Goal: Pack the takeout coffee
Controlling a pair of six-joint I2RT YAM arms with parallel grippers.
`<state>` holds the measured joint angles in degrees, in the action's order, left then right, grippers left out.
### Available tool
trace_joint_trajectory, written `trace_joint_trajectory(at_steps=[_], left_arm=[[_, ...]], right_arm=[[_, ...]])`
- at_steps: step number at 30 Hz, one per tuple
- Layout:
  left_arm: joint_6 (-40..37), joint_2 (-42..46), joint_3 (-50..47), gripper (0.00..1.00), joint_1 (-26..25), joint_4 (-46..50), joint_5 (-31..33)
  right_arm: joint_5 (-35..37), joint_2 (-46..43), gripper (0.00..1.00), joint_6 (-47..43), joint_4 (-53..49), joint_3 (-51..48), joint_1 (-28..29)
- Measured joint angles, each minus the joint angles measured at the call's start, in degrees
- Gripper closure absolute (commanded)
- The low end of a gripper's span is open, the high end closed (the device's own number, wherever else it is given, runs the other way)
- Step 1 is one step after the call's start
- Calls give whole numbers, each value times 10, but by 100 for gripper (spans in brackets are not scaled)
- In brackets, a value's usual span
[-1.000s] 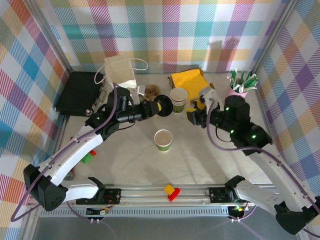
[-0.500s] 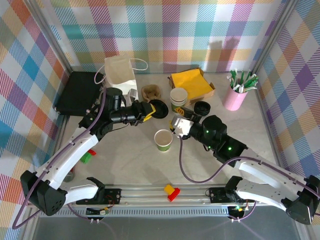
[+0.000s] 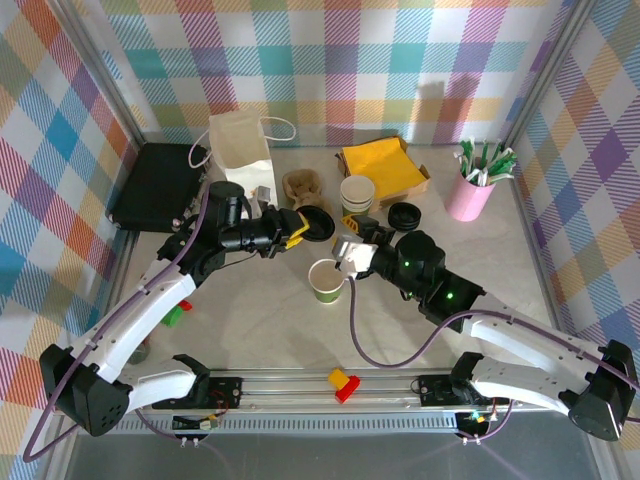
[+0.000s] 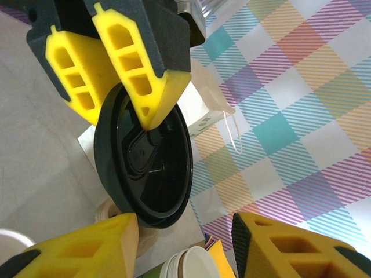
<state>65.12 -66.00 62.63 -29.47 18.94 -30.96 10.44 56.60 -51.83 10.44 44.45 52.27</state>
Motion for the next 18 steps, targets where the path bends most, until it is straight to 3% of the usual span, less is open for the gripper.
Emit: trace_joint_trajectory(at_steps=[9, 18], left_arm=[[9, 8, -2, 85, 0, -10, 1], [11, 8, -3, 86, 0, -10, 1]], right_arm=[[-14, 16, 50, -8, -6, 0, 1], [-12, 48, 58, -14, -1, 1, 1]])
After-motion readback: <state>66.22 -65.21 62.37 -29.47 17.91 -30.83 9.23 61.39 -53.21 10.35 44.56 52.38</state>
